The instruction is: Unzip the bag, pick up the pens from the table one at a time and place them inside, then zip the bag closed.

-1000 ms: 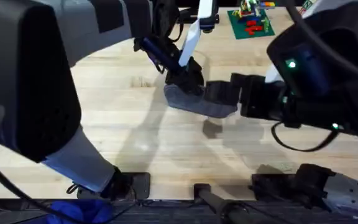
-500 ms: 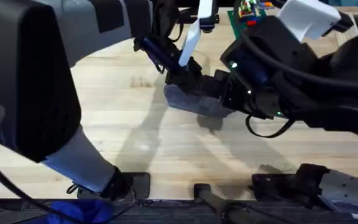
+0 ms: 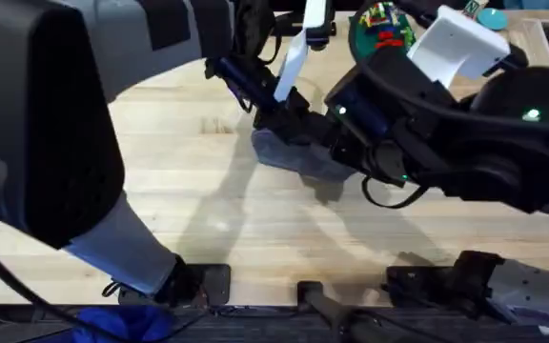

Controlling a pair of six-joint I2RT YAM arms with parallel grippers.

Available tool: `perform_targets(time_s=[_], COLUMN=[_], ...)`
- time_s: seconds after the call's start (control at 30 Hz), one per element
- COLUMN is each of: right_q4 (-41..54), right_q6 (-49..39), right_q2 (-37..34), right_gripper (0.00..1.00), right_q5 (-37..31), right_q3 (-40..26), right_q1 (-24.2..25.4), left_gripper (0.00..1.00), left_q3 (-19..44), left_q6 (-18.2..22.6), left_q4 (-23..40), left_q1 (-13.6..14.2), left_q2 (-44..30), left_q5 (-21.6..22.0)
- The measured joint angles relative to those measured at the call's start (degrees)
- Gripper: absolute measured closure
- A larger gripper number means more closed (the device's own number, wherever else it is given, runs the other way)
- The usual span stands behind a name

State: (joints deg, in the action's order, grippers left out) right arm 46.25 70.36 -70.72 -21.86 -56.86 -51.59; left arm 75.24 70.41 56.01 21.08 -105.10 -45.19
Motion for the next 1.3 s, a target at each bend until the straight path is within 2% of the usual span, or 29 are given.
perform_targets(time_s=[0.13, 0.47, 0.7, 0.87, 1.03, 1.3], right_q4=[-3.0, -3.4, -4.0, -4.5, -4.4, -4.2], right_q6=[1.4, 2.2, 3.0, 3.0, 3.2, 3.2], right_q2=[-1.5, -4.0, -5.6, -5.9, -5.9, -5.9], right_gripper=[0.006, 0.018, 0.116, 0.243, 0.461, 0.688], right_q5=[0.0, -1.3, -1.5, -1.5, -1.5, -1.5], right_q3=[2.4, 2.8, 3.0, 3.0, 3.1, 3.1], right_q1=[0.0, 0.0, 0.0, 0.1, 0.3, 0.5], left_gripper=[0.959, 0.959, 0.959, 0.959, 0.959, 0.959], left_q3=[0.0, 0.0, 0.0, 0.0, 0.0, 0.0], left_q6=[0.0, 0.1, 0.1, 0.0, 0.0, 0.0], left_q4=[0.0, -0.2, -0.3, -0.2, -0.2, -0.2], left_q1=[0.0, 0.0, 0.0, 0.0, 0.0, 0.0], left_q2=[0.0, 0.0, 0.0, 0.0, 0.0, 0.0], left_q5=[0.0, 0.3, 0.4, 0.3, 0.3, 0.3])
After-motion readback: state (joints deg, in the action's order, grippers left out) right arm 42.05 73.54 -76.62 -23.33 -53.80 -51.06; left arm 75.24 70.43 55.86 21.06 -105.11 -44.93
